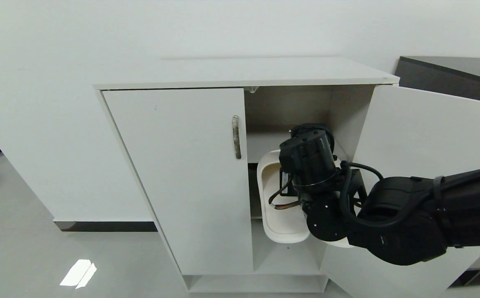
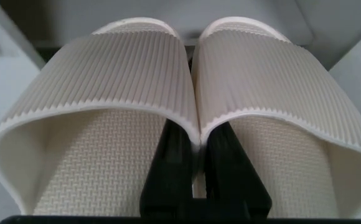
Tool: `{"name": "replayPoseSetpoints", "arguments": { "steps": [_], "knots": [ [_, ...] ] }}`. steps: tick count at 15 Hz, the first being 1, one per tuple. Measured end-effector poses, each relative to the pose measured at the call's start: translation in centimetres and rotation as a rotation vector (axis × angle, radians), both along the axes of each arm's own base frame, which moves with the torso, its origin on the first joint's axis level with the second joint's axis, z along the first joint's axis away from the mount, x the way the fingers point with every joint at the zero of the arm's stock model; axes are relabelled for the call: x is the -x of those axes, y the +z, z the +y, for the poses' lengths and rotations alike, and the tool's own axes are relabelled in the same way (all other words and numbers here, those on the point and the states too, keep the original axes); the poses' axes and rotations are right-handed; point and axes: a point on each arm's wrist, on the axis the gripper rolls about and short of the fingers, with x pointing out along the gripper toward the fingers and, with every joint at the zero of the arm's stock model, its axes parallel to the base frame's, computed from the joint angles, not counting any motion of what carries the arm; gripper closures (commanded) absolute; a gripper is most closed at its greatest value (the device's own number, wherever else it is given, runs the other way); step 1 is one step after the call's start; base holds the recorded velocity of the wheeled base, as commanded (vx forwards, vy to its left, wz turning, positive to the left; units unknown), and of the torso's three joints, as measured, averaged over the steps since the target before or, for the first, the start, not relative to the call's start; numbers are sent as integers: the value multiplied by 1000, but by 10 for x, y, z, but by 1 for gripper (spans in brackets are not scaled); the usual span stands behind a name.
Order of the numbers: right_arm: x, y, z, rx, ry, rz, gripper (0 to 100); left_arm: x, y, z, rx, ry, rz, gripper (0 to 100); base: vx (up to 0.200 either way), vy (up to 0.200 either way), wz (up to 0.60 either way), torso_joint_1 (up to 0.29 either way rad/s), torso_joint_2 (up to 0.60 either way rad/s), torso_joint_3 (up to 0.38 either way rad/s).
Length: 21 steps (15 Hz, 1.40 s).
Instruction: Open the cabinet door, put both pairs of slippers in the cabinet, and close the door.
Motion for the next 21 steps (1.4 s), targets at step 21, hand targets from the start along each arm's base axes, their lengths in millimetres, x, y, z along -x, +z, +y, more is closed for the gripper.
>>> {"name": "replayPoseSetpoints", "arguments": {
  "steps": [21],
  "knots": [
    [-81,-29,-1,20,-17,-82,100,0,0,0,1,1,0,100,95,0,0,1,0,1]
  ]
}}
